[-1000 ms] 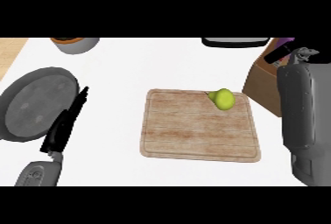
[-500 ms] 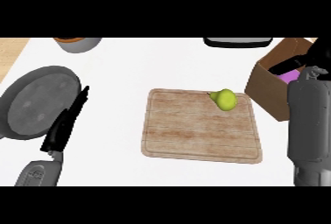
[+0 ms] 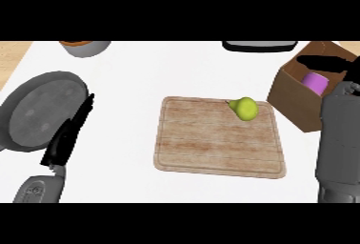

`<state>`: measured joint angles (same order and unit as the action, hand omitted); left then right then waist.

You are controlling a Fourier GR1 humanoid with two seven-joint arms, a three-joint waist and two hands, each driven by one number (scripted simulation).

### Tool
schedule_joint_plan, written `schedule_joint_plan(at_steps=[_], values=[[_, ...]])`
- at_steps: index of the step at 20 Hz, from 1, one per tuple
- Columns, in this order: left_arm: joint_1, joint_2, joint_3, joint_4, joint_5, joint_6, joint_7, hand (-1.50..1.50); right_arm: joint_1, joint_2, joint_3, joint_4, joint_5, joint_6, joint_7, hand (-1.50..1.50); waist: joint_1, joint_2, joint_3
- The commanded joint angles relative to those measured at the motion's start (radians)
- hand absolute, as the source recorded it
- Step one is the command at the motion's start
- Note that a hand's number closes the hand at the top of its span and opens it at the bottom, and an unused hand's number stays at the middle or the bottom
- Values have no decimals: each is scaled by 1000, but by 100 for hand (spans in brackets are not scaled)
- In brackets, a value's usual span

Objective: Pick the can from the cutting board and place it in the cardboard box

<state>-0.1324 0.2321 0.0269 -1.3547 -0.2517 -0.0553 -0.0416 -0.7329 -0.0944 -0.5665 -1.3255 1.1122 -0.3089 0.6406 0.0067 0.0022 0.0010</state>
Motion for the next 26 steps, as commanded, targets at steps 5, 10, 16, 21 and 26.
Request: schedule_joint_plan(at_steps=[5, 10, 16, 21, 26], values=[[20, -14, -8, -7, -22, 16, -12, 0, 131, -9, -80, -124, -204, -212, -155, -150, -10, -4, 0], [21, -37, -19, -79, -26, 23, 62, 0, 304, -13, -100, -225, -369, -250, -308, -150, -10, -4, 0], [-37, 6, 43, 29, 6, -16, 8, 0, 498, -7, -144, -380, -529, -267, -421, -150, -19, -4, -1], [31, -9, 26, -2, -20, -7, -29, 0, 624, -32, -181, -385, -686, -252, -516, -150, -12, -4, -1], [-35, -23, 36, 65, -29, -2, -14, 0, 726, -16, -198, -345, -790, -244, -647, -150, -13, -2, -1]])
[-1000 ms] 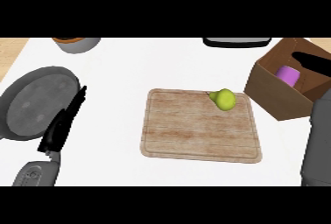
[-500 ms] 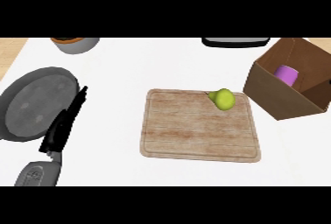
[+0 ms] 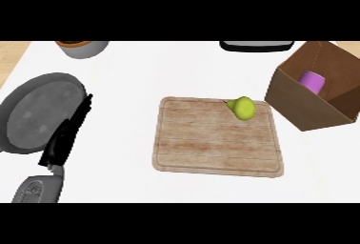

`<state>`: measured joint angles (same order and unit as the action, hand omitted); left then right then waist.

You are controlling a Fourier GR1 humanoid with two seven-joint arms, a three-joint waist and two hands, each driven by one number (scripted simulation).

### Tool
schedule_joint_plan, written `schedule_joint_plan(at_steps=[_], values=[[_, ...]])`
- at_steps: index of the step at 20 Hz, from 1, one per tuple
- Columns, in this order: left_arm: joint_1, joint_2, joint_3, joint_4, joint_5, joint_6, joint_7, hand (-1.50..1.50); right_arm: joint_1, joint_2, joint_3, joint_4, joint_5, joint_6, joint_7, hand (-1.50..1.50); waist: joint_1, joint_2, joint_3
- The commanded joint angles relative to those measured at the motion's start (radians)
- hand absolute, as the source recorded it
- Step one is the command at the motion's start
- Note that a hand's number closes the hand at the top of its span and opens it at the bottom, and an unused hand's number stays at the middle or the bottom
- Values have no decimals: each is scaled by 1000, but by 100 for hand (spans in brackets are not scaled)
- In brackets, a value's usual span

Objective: Pick the can from the cutting board and place it in the cardboard box

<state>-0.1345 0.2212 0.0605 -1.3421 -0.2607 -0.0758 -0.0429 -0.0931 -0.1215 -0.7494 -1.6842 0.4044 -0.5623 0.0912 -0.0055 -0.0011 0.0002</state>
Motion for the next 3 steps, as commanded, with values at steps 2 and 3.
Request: schedule_joint_plan(at_steps=[2, 3], values=[[27, 0, 9, -37, -1, -14, -5, 0, 103, -28, 5, -31, -50, 45, -1, -150, 3, 0, 0], [35, -26, -15, -62, -27, 12, 20, 0, 93, -71, -20, 13, -84, 46, -32, -150, 4, 0, 0]])
